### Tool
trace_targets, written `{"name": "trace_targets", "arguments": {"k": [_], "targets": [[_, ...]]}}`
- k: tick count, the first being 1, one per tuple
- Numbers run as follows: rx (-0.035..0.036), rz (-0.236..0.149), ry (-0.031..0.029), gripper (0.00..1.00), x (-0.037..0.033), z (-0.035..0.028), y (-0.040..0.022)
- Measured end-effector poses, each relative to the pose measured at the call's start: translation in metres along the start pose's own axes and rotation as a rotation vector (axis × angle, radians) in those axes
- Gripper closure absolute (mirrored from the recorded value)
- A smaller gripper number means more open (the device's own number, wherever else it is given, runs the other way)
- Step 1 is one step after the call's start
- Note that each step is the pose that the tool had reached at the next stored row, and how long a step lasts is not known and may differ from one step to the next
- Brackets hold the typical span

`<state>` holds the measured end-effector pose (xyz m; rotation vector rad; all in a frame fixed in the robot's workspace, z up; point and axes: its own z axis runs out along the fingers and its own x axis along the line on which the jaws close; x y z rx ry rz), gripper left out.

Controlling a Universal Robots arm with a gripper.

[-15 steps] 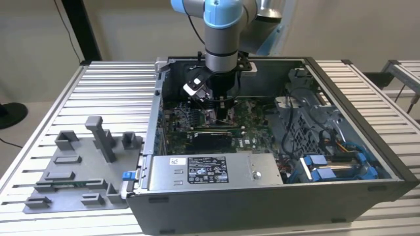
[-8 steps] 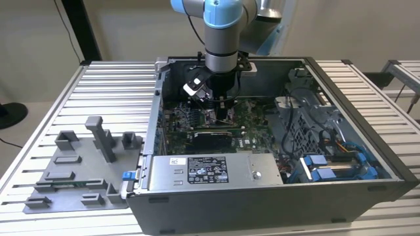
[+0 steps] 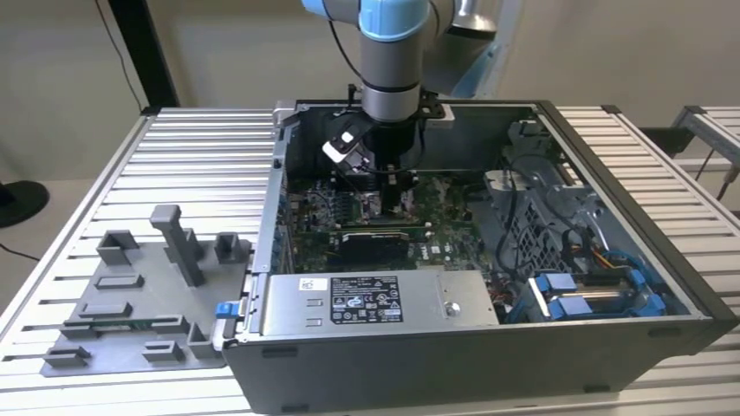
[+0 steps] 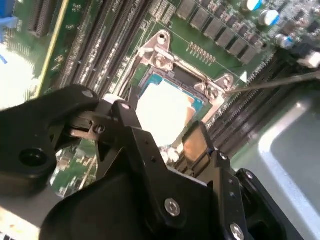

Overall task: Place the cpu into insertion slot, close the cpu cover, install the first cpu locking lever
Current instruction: 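Place the cpu into insertion slot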

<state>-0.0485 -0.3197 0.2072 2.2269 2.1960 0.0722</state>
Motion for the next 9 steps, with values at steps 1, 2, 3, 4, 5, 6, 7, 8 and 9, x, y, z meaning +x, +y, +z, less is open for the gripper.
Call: {"name": "trace_targets", "arguments": {"k": [1, 2, 3, 4, 5, 6, 7, 8, 9], "targets": [[-0.0002, 0.0, 0.0002, 0.0, 0.0001, -0.0046, 0.0002], [0.0, 0.0, 0.0, 0.0, 0.0002, -0.0093, 0.0005], [-0.0001, 0.0, 0.0001, 0.0, 0.0003, -0.0137, 0.0006], [-0.0001, 0.0, 0.0001, 0.0, 0.0004, -0.018, 0.0008], [0.0, 0.0, 0.0, 0.0, 0.0005, -0.0223, 0.001], [-0.0001, 0.0, 0.0002, 0.0, 0.0006, -0.0262, 0.0012], [0.0, 0.0, 0.0002, 0.0, 0.0007, -0.0294, 0.0014], [-0.0002, 0.0, 0.0008, 0.0, 0.0008, -0.0325, 0.0015], [0.0, 0.0, 0.0012, 0.0, 0.0008, -0.0355, 0.0016]]}}
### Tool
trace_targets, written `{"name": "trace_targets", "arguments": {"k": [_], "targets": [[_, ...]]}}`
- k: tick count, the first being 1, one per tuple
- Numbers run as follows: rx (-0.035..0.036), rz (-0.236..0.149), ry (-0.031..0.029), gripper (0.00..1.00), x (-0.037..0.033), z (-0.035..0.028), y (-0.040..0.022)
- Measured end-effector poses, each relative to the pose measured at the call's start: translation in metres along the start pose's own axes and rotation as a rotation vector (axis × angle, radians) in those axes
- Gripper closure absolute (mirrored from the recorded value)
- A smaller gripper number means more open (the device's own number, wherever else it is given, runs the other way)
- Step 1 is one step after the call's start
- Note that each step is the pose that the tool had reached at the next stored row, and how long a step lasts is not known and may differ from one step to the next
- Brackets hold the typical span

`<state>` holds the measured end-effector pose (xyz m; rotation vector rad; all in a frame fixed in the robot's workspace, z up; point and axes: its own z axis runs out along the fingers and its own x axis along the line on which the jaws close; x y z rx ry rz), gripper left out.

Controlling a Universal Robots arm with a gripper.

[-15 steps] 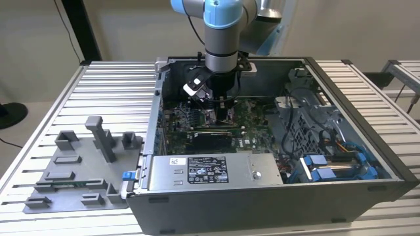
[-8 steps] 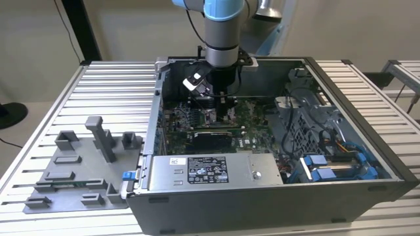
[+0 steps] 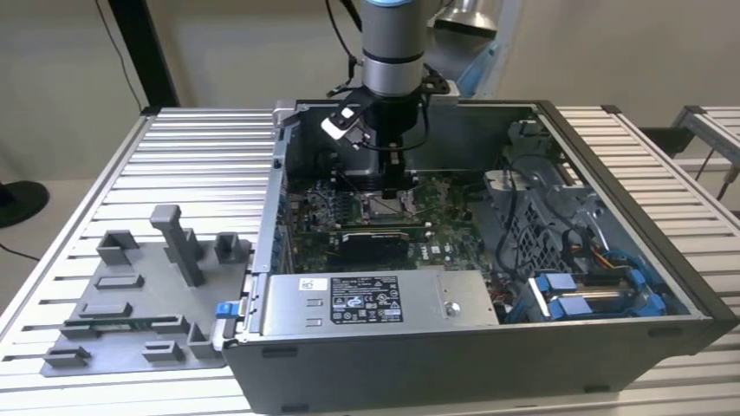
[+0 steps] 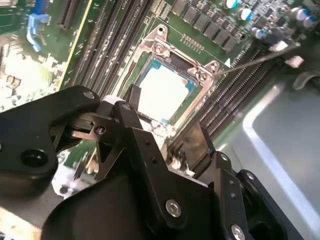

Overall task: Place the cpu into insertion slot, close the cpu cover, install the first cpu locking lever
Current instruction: 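Place the cpu into insertion slot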

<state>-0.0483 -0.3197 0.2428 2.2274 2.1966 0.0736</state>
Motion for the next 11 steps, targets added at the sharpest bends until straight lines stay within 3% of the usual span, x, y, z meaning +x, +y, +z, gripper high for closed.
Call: {"name": "trace_targets", "arguments": {"k": [1, 4, 6, 7, 11], "targets": [[0.0, 0.0, 0.0009, 0.0, 0.0, -0.0025, 0.0001], [0.0004, 0.001, 0.0122, 0.0, 0.0, -0.0071, 0.0003], [0.0002, 0.001, 0.0128, 0.0, 0.0, -0.0071, 0.0003], [0.0003, 0.001, 0.0129, 1.0, 0.0, -0.0071, 0.0003], [0.0003, 0.001, 0.0129, 1.0, 0.0, -0.0071, 0.0003]]}}
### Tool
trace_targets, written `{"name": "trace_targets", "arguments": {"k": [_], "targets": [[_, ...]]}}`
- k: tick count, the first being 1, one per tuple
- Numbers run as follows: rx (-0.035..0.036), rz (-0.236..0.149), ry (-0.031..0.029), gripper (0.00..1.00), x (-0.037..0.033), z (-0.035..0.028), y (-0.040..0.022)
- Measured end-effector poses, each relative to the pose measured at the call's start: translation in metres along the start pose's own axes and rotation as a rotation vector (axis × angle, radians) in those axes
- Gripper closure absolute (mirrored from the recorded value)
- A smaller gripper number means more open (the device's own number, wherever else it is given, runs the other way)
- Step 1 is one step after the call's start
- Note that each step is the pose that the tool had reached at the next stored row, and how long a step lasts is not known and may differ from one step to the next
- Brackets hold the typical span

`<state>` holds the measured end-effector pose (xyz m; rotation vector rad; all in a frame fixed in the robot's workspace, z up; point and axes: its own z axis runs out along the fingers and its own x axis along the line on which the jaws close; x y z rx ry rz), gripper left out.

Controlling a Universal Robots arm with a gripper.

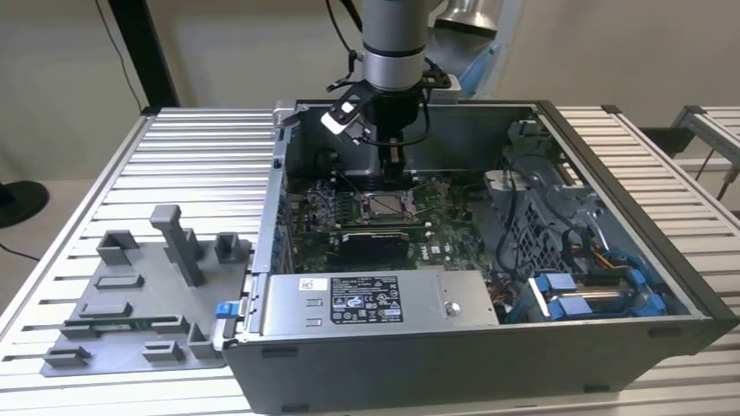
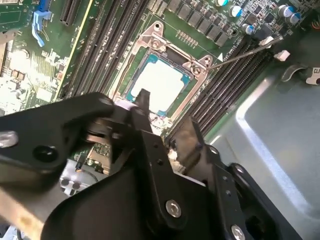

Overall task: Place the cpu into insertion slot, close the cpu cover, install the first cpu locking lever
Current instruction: 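Place the cpu into insertion slot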

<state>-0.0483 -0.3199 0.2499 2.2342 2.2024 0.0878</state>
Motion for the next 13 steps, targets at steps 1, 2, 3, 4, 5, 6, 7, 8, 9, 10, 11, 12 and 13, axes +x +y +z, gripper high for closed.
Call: {"name": "trace_targets", "arguments": {"k": [1, 2, 3, 4, 5, 6, 7, 8, 9, 10, 11, 12, 13], "targets": [[0.0, 0.0, 0.0, 1.0, 0.0, 0.0, 0.0], [0.0, 0.0, 0.0001, 1.0, 0.0, 0.0, 0.0], [0.0, 0.0, 0.0002, 1.0, 0.0, 0.0, 0.0], [0.0, 0.0, 0.0002, 1.0, 0.0, 0.0, 0.0], [0.0, 0.0, 0.0002, 1.0, 0.0, 0.0, 0.0], [0.0, 0.0, 0.0002, 1.0, 0.0, 0.0, 0.0], [0.0, 0.0, 0.0003, 1.0, 0.0, 0.0, 0.0], [0.0, 0.0, 0.0003, 1.0, 0.0, 0.0, 0.0], [0.0, 0.0, 0.0003, 1.0, 0.0, 0.0, 0.0], [0.0, 0.0, 0.0004, 1.0, -0.0001, 0.0, 0.0005], [0.0005, 0.0, 0.0004, 1.0, -0.0001, 0.0001, 0.0027], [0.0015, 0.0, 0.0003, 1.0, -0.0002, 0.0003, 0.0071], [0.0018, 0.0, 0.0004, 1.0, -0.0003, 0.0005, 0.0113]]}}
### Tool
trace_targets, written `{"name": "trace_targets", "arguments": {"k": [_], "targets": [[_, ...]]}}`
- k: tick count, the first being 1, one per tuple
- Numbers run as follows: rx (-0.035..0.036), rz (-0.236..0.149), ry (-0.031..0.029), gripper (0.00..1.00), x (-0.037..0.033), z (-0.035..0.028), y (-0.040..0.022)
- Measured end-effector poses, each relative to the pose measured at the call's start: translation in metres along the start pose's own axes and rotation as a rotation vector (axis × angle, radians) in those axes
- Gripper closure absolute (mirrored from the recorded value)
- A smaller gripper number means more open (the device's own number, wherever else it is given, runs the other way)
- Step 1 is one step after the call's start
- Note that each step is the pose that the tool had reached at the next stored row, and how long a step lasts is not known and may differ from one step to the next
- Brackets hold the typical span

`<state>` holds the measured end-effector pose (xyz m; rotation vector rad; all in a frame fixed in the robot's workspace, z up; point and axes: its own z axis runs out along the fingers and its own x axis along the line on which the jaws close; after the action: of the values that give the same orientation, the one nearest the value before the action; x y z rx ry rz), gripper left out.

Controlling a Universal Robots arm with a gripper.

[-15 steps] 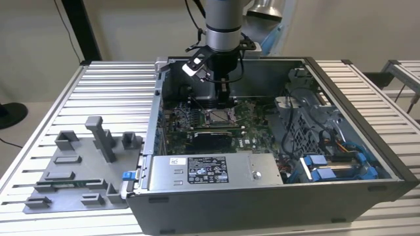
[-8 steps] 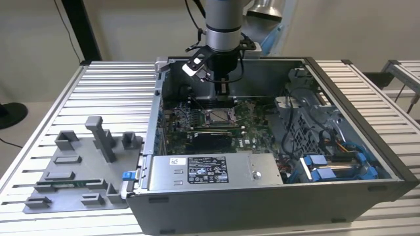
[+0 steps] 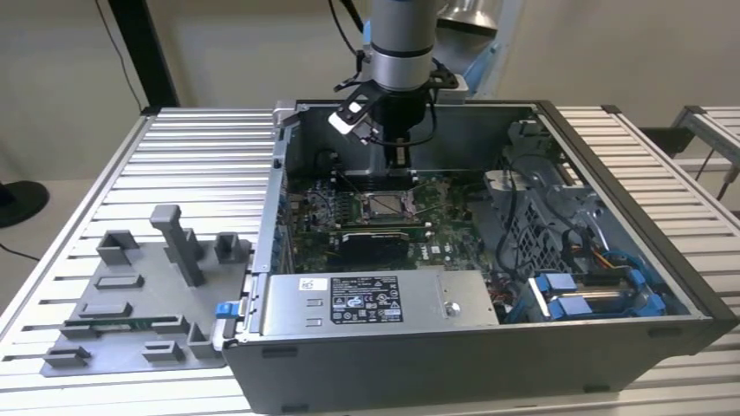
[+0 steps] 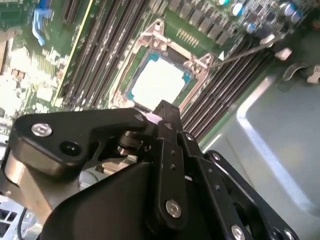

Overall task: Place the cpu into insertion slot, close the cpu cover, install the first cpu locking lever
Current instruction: 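Place the cpu into insertion slot, then close the cpu cover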

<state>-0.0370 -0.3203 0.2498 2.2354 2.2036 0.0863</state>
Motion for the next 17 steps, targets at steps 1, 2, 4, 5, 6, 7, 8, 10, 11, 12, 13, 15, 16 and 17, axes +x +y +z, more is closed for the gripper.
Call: {"name": "trace_targets", "arguments": {"k": [1, 2, 4, 5, 6, 7, 8, 10, 11, 12, 13, 15, 16, 17], "targets": [[0.0002, 0.0, 0.0, 1.0, 0.0001, 0.0003, 0.0046], [0.0002, 0.0, 0.0001, 1.0, 0.0001, 0.0007, 0.0091], [0.0004, 0.0, 0.0, 1.0, 0.0002, 0.0015, 0.0228], [0.0004, 0.0, 0.0, 1.0, 0.0002, 0.0018, 0.0273], [0.0004, 0.0, 0.0, 1.0, 0.0002, 0.0021, 0.0322], [0.0004, 0.0, 0.0001, 1.0, 0.0003, 0.0024, 0.0364], [0.0005, 0.0, -0.0001, 1.0, 0.0003, 0.0028, 0.0412], [0.0005, 0.0, -0.0002, 1.0, 0.0004, 0.0036, 0.0503], [0.0005, 0.0, -0.0001, 1.0, 0.0005, 0.0041, 0.0546], [0.0004, 0.0, -0.0001, 1.0, 0.0005, 0.0047, 0.0592], [0.0004, 0.0, -0.0001, 1.0, 0.0005, 0.0054, 0.0637], [0.0005, 0.0, -0.0002, 1.0, 0.0005, 0.0069, 0.0729], [0.0004, 0.0, -0.0001, 1.0, 0.0005, 0.0078, 0.0774], [0.0004, 0.0, -0.0001, 1.0, 0.0005, 0.0087, 0.0819]]}}
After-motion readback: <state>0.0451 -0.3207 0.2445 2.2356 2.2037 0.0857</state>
